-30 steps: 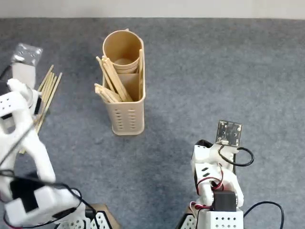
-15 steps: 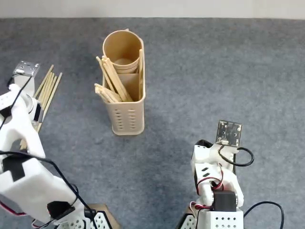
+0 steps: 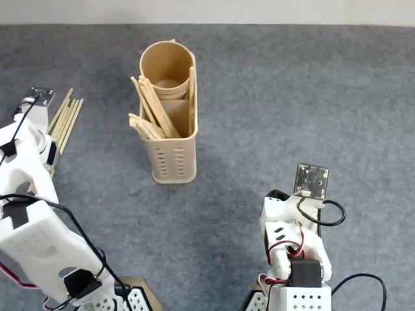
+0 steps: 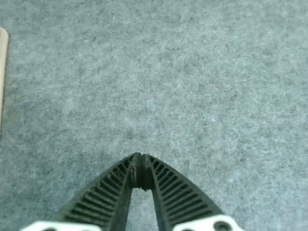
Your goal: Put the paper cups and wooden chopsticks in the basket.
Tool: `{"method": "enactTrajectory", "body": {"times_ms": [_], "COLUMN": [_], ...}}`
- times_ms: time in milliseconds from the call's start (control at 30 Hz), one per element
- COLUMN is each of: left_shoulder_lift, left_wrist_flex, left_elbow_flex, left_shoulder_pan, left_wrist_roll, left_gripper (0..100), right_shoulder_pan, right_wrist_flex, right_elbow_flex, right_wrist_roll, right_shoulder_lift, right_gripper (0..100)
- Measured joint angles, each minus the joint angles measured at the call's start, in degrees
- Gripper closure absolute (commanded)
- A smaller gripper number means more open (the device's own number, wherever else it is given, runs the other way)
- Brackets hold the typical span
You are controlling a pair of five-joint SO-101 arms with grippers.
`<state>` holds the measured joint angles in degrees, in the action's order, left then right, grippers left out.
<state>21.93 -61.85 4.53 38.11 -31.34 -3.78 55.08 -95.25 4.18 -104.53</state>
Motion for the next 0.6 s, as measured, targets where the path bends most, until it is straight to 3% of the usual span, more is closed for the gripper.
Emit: {"method": "enactTrajectory", "body": {"times_ms": [67,233,600], "left_shoulder_lift": [0.0,0.2,0.8], "left_wrist_flex": [0.0,-1.0,-22.2], "left_elbow_flex": [0.0,-3.6,-28.7], "left_shoulder_pan": [0.0,0.0,0.1], "left_wrist_roll": [-0.2,0.0,2.8], "left_gripper": [99,100,98], "right_shoulder_pan": [0.0,0.0,0.0], "right_wrist_flex": [0.0,0.0,0.0], "right_elbow_flex": [0.0,0.0,0.0], "right_wrist_roll": [0.0,0.0,0.0], "right_shoulder_lift": [0.0,0.0,0.0], "right_gripper": [99.4,99.4,99.4]}}
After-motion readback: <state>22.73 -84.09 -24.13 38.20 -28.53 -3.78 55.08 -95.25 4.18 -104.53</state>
